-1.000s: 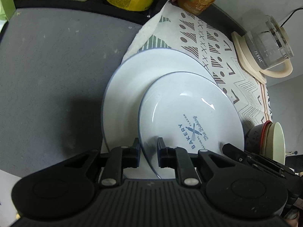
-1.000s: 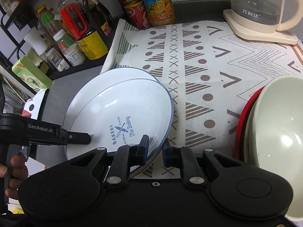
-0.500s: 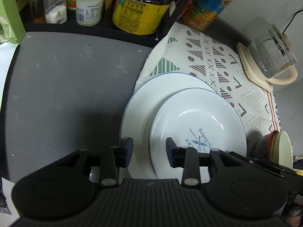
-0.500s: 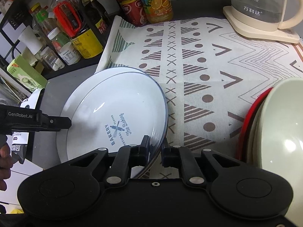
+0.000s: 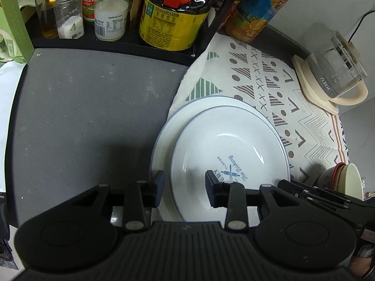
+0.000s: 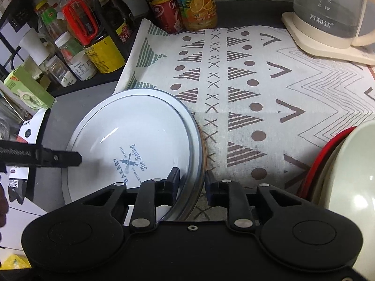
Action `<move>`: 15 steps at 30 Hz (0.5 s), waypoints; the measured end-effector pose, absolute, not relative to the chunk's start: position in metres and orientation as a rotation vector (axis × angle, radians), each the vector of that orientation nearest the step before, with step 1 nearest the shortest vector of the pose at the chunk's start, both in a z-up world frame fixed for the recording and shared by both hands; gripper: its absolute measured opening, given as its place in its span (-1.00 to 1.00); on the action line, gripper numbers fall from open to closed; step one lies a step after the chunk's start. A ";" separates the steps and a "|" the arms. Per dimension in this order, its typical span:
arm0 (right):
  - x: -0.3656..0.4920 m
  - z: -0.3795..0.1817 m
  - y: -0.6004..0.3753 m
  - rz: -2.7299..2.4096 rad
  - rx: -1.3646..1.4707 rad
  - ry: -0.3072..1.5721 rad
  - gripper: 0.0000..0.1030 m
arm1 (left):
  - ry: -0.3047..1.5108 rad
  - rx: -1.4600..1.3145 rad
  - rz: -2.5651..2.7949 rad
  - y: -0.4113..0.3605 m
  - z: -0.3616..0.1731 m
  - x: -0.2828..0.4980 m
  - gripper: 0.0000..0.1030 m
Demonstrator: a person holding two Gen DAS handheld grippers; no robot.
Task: Organize plates and bowls
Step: 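Lower the 'BAKERY' plate onto the 'Sweet' plate and open the right gripper, then withdraw the right gripper from the plates toward the bowl stack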
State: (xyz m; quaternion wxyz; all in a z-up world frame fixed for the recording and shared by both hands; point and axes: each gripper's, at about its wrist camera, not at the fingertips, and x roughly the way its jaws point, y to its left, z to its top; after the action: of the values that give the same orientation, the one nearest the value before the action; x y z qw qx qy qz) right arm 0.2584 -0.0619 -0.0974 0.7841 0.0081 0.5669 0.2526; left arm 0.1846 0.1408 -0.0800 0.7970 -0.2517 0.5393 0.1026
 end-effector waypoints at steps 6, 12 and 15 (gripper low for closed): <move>0.259 -0.087 -0.068 0.536 0.059 1.224 -0.32 | 1.152 -0.527 0.187 0.143 -0.069 0.191 -0.04; 0.260 -0.060 -0.079 0.562 0.133 1.170 0.34 | 1.130 -0.526 0.138 0.140 -0.060 0.199 0.58; 0.259 -0.045 -0.086 0.571 0.152 1.124 0.73 | 1.131 -0.540 0.105 0.139 -0.057 0.202 0.60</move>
State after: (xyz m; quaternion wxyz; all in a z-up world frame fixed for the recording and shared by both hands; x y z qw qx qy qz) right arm 0.2593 -0.0857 -0.0453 0.8051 0.0710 0.5249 0.2669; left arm 0.2021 0.1390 -0.0575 0.8086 -0.2528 0.5291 0.0489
